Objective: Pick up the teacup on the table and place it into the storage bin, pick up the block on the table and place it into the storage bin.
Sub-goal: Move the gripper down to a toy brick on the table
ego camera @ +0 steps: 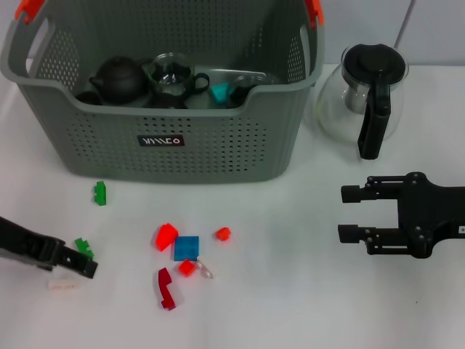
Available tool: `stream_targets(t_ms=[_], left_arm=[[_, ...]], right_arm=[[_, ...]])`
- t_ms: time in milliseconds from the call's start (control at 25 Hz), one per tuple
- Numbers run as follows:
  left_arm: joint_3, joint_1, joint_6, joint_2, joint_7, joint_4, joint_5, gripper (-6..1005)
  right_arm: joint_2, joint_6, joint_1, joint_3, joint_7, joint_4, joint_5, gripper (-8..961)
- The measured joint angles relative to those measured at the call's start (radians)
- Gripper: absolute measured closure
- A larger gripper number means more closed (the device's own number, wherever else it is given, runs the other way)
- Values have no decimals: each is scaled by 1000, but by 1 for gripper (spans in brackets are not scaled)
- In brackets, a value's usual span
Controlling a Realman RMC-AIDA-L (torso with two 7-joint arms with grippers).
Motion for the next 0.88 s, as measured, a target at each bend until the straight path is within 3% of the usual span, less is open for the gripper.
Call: stream_targets(t_ms=[480,880], left_arm=[[-77,-7,53,7,-118,85,8,202],[-79,-37,-28,55,-137,247,20,232]], right_arm=[[0,-2,3,-2,3,-4,0,265],[0,3,3,0,2,-4,0,265]])
